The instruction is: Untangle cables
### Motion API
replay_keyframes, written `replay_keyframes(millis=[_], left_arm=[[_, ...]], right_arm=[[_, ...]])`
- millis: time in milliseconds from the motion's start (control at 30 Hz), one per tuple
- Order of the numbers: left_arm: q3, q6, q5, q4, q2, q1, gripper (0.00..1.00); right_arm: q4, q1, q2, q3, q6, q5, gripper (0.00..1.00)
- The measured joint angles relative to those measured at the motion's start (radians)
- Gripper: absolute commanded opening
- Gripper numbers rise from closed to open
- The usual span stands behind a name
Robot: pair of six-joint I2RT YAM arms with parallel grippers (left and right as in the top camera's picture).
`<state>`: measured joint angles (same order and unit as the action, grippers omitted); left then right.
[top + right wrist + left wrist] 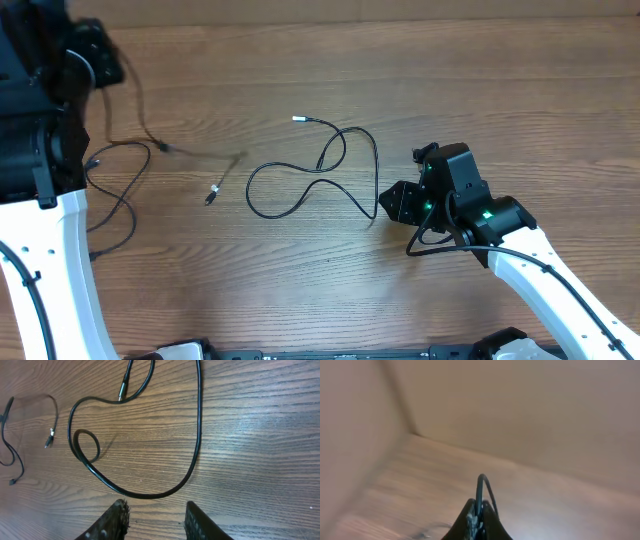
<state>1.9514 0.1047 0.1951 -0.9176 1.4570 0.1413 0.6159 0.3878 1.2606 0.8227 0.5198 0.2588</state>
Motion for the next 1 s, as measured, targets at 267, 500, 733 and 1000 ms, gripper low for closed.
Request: replay_keyframes(millis=[267, 500, 733, 1000], left_arm=[[0.000, 0.001, 0.295, 0.225, -0.006, 0.111, 0.04], [0.000, 0.043, 0.369, 0.187, -0.022, 0.218, 0.04], [0.000, 0.157, 0.375, 0.052, 0.005, 0.317, 0.04], [0.002, 0.252, 0.370, -0.141, 0.145, 0.352, 0.04]], right_arm=[[0.008, 0.000, 0.000, 0.000, 0.000, 0.000, 0.35], [0.010, 0.000, 0.000, 0.000, 0.000, 0.000, 0.35], [0.015, 0.000, 0.000, 0.000, 0.000, 0.000, 0.35], [0.016, 0.000, 0.000, 0.000, 0.000, 0.000, 0.35]])
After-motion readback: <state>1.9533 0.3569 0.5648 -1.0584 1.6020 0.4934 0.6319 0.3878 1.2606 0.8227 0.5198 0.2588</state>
